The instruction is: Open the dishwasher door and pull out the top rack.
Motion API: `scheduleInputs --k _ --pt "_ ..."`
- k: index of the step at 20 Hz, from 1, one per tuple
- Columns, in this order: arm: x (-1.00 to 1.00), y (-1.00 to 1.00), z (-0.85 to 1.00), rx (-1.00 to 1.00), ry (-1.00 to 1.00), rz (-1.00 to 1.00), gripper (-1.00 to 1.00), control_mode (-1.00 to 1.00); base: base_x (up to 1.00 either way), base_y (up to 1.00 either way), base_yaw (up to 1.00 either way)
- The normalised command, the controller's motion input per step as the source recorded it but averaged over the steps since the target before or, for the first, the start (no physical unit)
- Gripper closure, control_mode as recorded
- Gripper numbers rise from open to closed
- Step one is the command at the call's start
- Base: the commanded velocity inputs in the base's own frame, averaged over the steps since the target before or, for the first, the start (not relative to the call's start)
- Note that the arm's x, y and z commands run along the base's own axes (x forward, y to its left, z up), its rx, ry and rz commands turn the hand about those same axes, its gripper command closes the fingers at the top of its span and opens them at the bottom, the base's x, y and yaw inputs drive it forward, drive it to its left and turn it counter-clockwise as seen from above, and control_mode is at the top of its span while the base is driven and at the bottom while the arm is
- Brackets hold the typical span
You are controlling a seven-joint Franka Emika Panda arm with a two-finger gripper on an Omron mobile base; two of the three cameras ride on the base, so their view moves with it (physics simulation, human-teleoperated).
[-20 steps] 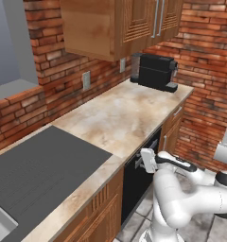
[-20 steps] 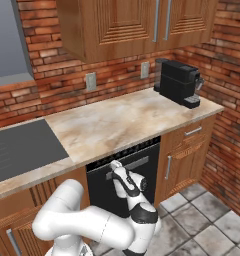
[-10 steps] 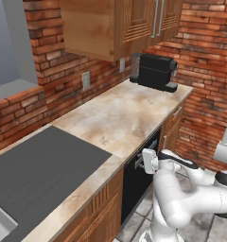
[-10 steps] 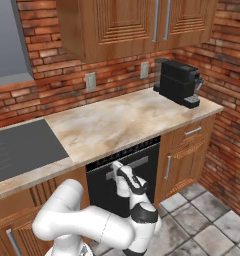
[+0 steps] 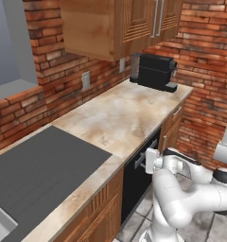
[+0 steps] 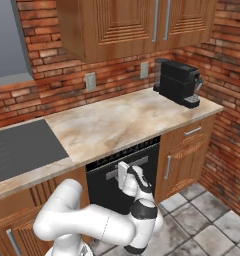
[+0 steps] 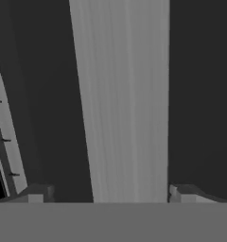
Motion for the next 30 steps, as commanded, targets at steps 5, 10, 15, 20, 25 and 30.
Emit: scheduleInputs --k 5,10,15,20,25,30 --pt "0.36 -0.14 -0.44 0.15 -0.07 0.01 -1.0 -1.0 0.0 0.0 0.0" --pt "0.34 -0.06 -0.51 0.07 -0.03 0.0 -1.0 -1.0 0.0 0.0 0.0" --pt "0.38 0.0 -0.61 0.05 0.0 0.0 -1.0 -1.0 0.0 0.0 0.0" --pt "0.35 0.0 -0.68 0.02 0.0 0.0 -1.0 -1.0 0.0 0.0 0.0" --pt "0.42 0.0 -0.67 0.02 0.0 0.0 -1.0 -1.0 0.0 0.0 0.0" --pt "0.51 0.0 -0.66 0.01 0.0 0.0 -1.0 -1.0 0.0 0.0 0.0"
